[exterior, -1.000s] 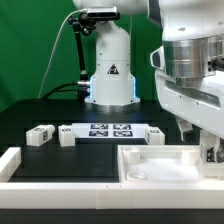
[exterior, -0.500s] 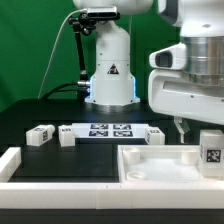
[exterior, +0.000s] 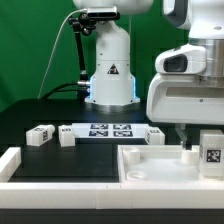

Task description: Assemble one leg

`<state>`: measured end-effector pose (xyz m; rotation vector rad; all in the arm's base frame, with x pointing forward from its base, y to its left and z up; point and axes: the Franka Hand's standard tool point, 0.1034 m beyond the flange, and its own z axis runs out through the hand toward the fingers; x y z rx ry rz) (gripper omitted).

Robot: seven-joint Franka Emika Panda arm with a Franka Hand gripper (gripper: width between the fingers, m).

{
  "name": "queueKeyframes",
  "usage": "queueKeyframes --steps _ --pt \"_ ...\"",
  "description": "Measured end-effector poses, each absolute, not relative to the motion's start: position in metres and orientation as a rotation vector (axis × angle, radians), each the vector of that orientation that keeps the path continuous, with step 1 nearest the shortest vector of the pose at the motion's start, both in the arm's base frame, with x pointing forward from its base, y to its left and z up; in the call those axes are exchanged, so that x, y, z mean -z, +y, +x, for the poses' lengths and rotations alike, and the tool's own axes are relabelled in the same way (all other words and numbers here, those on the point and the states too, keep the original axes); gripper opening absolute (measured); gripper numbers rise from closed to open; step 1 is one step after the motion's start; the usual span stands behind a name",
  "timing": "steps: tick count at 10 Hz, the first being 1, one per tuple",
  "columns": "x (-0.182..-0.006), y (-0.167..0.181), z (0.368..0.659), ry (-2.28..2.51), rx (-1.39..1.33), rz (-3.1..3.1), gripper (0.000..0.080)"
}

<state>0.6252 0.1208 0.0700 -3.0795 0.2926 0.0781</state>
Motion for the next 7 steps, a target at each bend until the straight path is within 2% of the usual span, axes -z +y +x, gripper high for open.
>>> queueKeyframes --steps 2,3,4,5,6,7 --pt "-0.0709 0.1187 0.6265 0.079 -0.07 -3.089 0.0649" --pt "-0.0706 0.1184 0.6264 0.017 -0.069 -3.089 0.0612" --pt "-0.0703 0.1185 0.6263 0.028 -0.07 -3.089 0.0612" --pt "-0.0702 0.1184 0.6263 0.028 -0.07 -3.089 0.0397" --pt "-0.0701 0.1184 0.6262 0.028 -0.071 -3.089 0.0397" --pt "-0.0701 0.1184 0.6262 0.042 -0.071 -3.089 0.0285"
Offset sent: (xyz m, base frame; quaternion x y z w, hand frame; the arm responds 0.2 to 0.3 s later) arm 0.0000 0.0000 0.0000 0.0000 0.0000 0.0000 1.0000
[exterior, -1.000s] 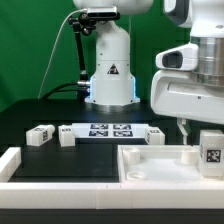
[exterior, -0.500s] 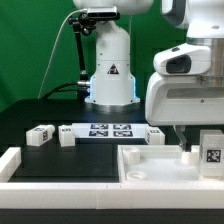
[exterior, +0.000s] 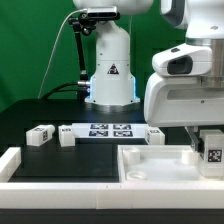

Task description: Assemble one leg

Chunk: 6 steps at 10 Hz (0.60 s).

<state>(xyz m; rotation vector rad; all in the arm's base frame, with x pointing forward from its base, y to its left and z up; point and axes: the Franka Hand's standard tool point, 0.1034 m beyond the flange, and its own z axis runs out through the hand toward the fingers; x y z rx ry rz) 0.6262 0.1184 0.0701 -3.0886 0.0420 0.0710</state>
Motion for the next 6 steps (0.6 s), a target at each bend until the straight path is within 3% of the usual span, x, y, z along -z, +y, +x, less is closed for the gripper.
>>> queueKeyframes --steps 3,6 --pt "-0.07 0.1185 0.6263 0.175 -0.074 -3.085 0.0288" --pt "-0.0691 0.1189 0.626 0.71 -0.076 -3.0 0.0288"
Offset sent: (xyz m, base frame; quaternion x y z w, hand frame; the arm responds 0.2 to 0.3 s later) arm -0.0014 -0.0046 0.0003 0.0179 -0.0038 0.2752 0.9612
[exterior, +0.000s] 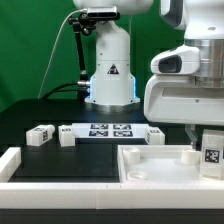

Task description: Assemble one leg

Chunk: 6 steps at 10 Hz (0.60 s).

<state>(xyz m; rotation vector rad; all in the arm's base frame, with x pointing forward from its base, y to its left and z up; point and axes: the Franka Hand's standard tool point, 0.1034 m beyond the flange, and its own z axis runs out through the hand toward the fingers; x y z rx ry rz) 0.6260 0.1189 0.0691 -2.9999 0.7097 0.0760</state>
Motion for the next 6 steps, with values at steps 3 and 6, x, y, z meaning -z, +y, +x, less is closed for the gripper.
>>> queueKeyframes --steps 3,6 --pt "-0.0688 0.1188 0.6261 1.072 -0.089 -2.884 0.029" --pt "-0.0685 0.1194 0.6261 1.53 -0.111 -2.672 0.029"
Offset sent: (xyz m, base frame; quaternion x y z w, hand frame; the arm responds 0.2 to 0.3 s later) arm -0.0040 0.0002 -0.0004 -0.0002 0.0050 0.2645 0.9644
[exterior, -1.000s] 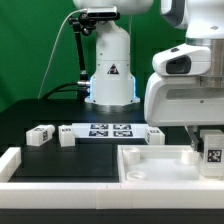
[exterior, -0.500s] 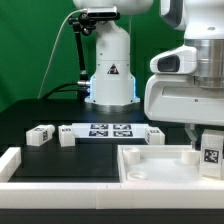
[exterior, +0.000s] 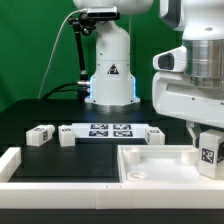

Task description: Assemble one leg

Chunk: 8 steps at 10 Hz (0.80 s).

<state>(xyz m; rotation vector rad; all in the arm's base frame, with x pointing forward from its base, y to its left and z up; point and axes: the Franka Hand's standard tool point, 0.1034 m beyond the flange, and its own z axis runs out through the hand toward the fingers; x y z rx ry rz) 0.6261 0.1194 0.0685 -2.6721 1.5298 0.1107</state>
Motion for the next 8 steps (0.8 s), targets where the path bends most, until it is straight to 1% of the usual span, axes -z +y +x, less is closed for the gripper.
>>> queueKeyframes --steps 4,8 --pt "-0.068 0.1188 0.627 2.043 -0.144 -2.282 0.029" --pt "-0.0681 0.1211 0.6275 2.369 -0.188 -1.933 0.029"
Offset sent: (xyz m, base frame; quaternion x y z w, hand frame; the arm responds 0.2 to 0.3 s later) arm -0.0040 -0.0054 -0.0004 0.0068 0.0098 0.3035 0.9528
